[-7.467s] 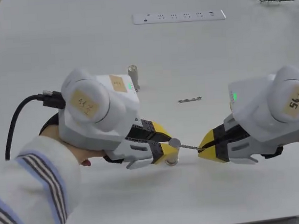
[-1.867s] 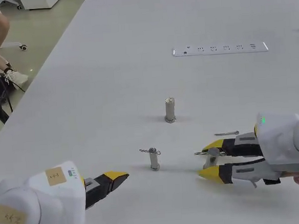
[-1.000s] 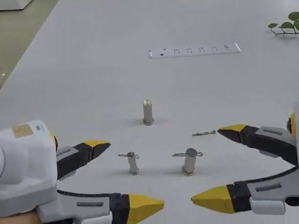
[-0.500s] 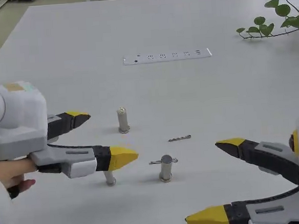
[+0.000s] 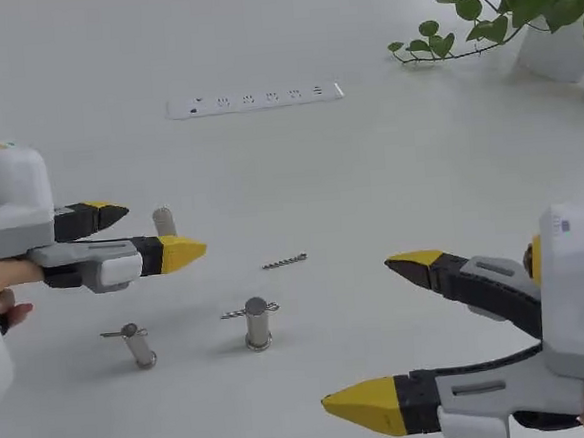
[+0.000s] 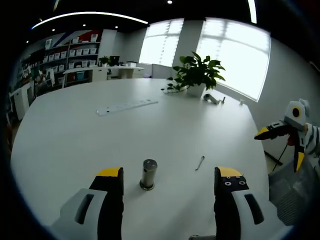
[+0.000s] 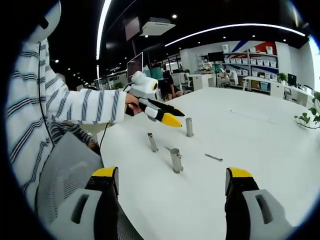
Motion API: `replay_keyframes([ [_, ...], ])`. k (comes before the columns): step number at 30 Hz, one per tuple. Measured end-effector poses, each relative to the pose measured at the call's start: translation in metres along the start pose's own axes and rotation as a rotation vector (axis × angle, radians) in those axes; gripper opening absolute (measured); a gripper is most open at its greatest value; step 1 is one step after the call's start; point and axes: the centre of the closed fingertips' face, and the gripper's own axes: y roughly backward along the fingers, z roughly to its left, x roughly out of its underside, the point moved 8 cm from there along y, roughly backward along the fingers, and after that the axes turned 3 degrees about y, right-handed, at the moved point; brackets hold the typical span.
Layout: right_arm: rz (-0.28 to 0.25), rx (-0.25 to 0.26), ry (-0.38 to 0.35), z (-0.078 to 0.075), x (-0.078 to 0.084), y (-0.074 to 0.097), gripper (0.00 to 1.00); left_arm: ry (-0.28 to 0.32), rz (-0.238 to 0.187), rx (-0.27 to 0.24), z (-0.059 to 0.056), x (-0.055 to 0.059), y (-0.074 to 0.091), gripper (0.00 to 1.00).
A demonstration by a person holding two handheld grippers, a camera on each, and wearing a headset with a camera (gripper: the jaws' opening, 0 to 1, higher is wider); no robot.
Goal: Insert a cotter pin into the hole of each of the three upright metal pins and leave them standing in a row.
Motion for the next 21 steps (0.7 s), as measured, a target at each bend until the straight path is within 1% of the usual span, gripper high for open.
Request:
replay_keyframes([
  [4, 0.011, 0.002, -0.004, 0.003, 0.003, 0.0, 0.86, -0.032, 0.036, -0.007, 0.007, 0.001, -0.011, 0.66],
  [7, 0.013, 0.006, -0.018, 0.004, 0.004, -0.001, 0.86, -0.066, 0.062, -0.018, 0.012, 0.003, -0.018, 0.59],
  [9, 0.015, 0.008, -0.025, 0.004, 0.005, -0.001, 0.86, -0.077, 0.074, -0.023, 0.015, 0.005, -0.022, 0.55],
  [14, 0.021, 0.013, -0.034, 0.005, 0.006, -0.001, 0.86, -0.095, 0.093, -0.028, 0.019, 0.007, -0.028, 0.45],
  [18, 0.025, 0.014, -0.038, 0.004, 0.007, -0.001, 0.86, -0.088, 0.107, -0.03, 0.022, 0.011, -0.033, 0.39],
  [21, 0.027, 0.015, -0.043, 0.004, 0.007, -0.002, 0.86, -0.091, 0.11, -0.026, 0.022, 0.013, -0.034, 0.3],
])
